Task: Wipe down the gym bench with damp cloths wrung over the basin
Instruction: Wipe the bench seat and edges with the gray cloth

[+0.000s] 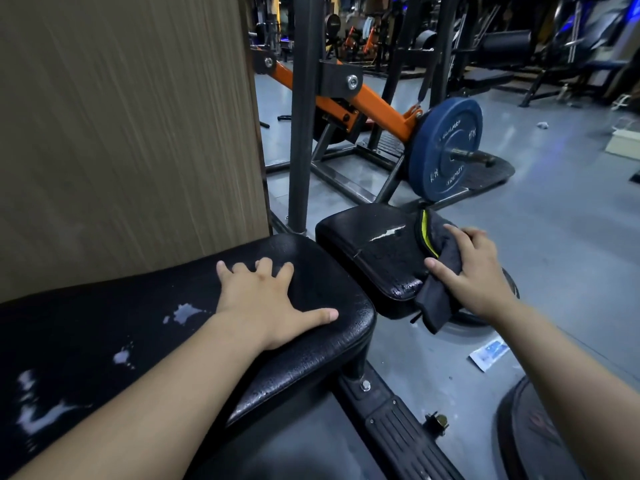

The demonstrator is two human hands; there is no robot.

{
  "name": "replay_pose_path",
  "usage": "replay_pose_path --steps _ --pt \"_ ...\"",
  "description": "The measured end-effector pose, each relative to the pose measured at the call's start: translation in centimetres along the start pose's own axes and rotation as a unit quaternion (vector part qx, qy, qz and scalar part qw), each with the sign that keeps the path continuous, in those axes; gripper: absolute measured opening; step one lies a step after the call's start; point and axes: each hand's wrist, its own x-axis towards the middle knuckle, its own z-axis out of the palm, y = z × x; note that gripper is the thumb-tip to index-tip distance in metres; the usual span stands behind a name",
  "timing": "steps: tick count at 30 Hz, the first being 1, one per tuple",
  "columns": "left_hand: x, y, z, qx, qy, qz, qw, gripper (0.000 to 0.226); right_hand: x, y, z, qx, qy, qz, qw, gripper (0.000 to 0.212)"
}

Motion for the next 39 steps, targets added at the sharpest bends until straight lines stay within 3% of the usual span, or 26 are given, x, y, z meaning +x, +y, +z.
replay_pose_path --steps 8,13,18,25,32,39 --pt "0.0 0.2 -0.1 0.006 -0.011 -0.003 1.0 0.125 -3.4 -2.6 3.1 -0.03 0.156 -0.075 0.984 0.072" --pt "0.0 0.2 0.0 0.005 -0.009 -0.006 1.0 0.124 -3.7 -5.1 4.4 -0.061 0.183 -0.168 0.967 0.062" --pt "0.0 0.3 0.1 0.006 -0.002 -0.009 1.0 0.124 -2.7 -5.9 3.5 -0.114 0.123 -0.248 0.954 0.062" --pt "0.1 0.3 0.0 0.005 -0.005 -0.01 1.0 0.124 1.3 -10.0 2.7 -0.173 -0.09 -0.355 0.914 0.055" --pt "0.0 0.2 -0.1 0.006 -0.007 -0.011 1.0 0.123 5.1 -12.8 4.7 -0.154 -0.2 -0.276 0.928 0.074" --pt "-0.6 -0.2 -0.1 -0.03 -0.004 -0.01 0.999 0.12 6.1 -15.0 5.6 -0.039 -0.198 -0.139 0.97 0.067"
